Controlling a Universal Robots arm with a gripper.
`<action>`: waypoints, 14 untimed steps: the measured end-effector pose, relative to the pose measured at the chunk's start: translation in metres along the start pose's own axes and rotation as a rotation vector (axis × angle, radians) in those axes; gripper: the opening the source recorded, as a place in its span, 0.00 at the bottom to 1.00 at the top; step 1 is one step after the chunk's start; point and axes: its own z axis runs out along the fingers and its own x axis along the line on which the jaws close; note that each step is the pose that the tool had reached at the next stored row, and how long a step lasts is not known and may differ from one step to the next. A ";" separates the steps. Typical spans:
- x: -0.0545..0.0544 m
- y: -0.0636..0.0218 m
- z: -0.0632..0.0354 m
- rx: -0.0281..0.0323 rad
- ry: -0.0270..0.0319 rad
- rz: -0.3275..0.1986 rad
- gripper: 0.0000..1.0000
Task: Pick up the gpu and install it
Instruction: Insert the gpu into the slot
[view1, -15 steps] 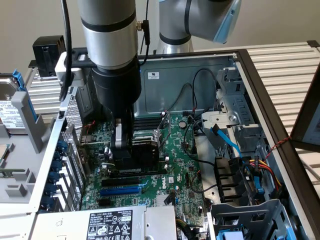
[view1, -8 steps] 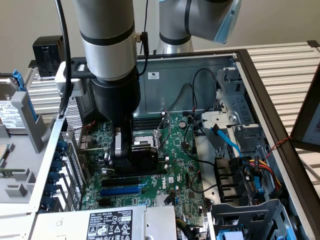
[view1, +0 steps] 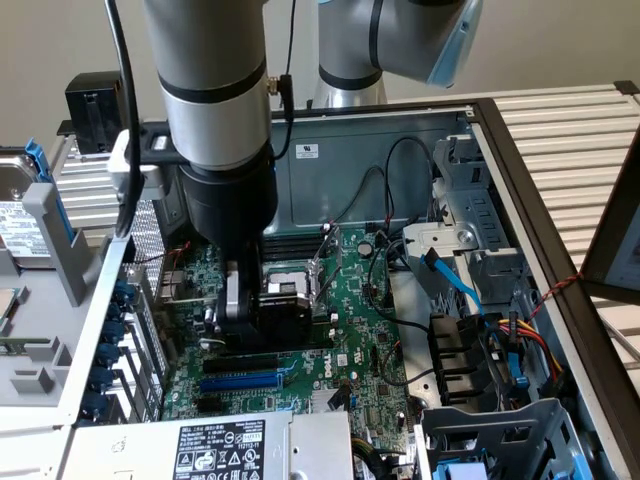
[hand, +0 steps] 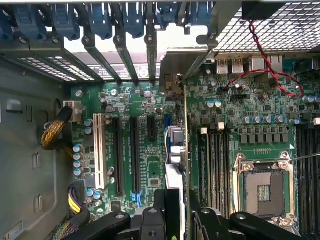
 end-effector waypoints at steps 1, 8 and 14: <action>0.000 0.0002 0.0006 -0.0019 -0.0022 0.000 0.28; 0.002 0.0013 0.0083 -0.0131 -0.0050 0.004 0.28; 0.005 0.0023 0.0117 -0.0246 -0.0075 0.006 0.28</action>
